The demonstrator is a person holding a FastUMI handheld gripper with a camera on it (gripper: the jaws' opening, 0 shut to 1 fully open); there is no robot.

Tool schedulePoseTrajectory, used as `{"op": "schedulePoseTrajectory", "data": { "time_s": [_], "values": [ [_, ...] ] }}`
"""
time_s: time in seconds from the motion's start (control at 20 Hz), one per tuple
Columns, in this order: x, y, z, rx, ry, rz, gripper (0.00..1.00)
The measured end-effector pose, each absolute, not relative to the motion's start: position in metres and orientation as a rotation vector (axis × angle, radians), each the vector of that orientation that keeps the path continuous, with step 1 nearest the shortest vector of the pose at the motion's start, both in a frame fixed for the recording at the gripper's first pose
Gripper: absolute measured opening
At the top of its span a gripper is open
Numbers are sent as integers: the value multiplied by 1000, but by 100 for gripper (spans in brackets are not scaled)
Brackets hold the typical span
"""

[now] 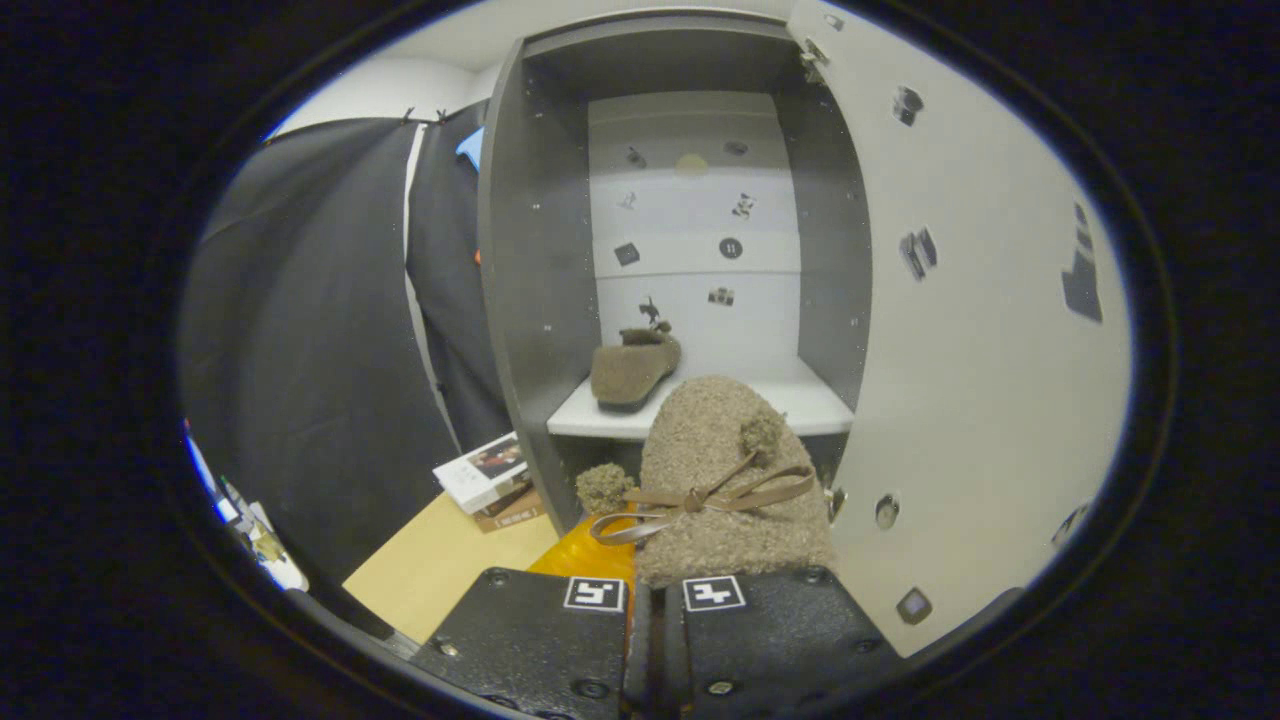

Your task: Open the shoe cabinet door, grab the shoes and put them into the shoe cabinet, then close the shoe cabinet door.

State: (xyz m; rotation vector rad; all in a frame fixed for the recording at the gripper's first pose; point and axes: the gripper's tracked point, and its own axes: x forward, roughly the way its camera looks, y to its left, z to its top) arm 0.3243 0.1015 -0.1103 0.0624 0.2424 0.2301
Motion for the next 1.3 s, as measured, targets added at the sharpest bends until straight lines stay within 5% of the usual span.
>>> {"op": "schedulePoseTrajectory", "data": {
  "time_s": [0.6,1.3],
  "values": [
    [500,112,-20,32,104,171,9],
    [630,104,-88,84,367,83,9]
  ]
}}
